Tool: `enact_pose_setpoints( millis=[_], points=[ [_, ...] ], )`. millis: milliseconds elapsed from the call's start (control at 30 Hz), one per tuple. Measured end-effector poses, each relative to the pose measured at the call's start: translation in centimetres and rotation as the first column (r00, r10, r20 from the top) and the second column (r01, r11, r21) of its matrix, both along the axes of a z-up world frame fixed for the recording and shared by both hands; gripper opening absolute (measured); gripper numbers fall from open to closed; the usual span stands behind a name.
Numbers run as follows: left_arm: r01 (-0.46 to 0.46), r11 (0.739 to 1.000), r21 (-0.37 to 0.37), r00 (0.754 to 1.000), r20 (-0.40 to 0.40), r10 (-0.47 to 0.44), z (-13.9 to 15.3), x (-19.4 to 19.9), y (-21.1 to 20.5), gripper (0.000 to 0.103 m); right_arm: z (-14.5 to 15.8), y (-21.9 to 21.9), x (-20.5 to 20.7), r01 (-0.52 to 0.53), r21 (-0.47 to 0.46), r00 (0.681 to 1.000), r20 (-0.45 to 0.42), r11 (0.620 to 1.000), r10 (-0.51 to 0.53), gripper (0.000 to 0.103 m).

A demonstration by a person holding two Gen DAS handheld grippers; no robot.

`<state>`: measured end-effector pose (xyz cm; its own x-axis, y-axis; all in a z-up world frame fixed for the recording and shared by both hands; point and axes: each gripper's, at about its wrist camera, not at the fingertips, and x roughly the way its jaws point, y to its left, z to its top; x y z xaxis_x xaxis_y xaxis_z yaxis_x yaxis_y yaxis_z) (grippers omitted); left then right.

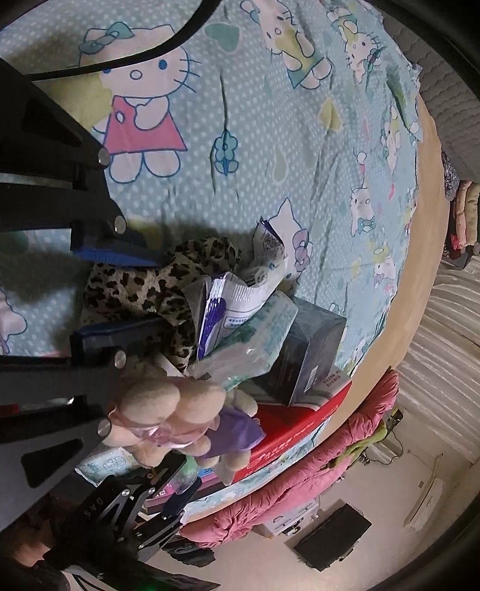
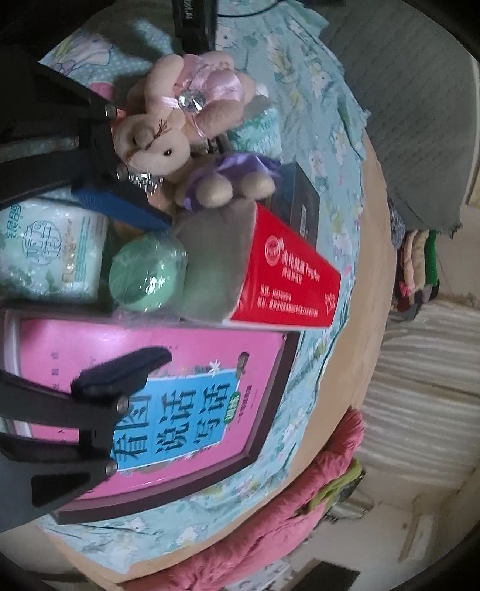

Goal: Organize soft objects
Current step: 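Close left gripper on leopard-print cloth while right gripper closes on mint-green ball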

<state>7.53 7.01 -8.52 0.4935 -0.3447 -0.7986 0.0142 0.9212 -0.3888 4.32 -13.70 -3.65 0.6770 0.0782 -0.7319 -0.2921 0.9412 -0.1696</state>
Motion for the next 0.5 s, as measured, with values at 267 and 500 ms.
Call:
enact_pose_setpoints(
  millis=[267, 500],
  points=[
    [0.03, 0.999, 0.016, 0.999, 0.035, -0.031, 0.4, -0.2, -0.4, 0.01, 0.5, -0.6, -0.4, -0.016, 0.058, 1.0, 0.003, 0.998, 0.016, 0.039],
    [0.01, 0.999, 0.048, 0.997, 0.071, -0.013, 2.3, -2.1, 0.2, 0.009, 2.0, -1.8, -1.8, -0.029, 0.139, 0.999, 0.021, 0.99, 0.026, 0.039]
  ],
)
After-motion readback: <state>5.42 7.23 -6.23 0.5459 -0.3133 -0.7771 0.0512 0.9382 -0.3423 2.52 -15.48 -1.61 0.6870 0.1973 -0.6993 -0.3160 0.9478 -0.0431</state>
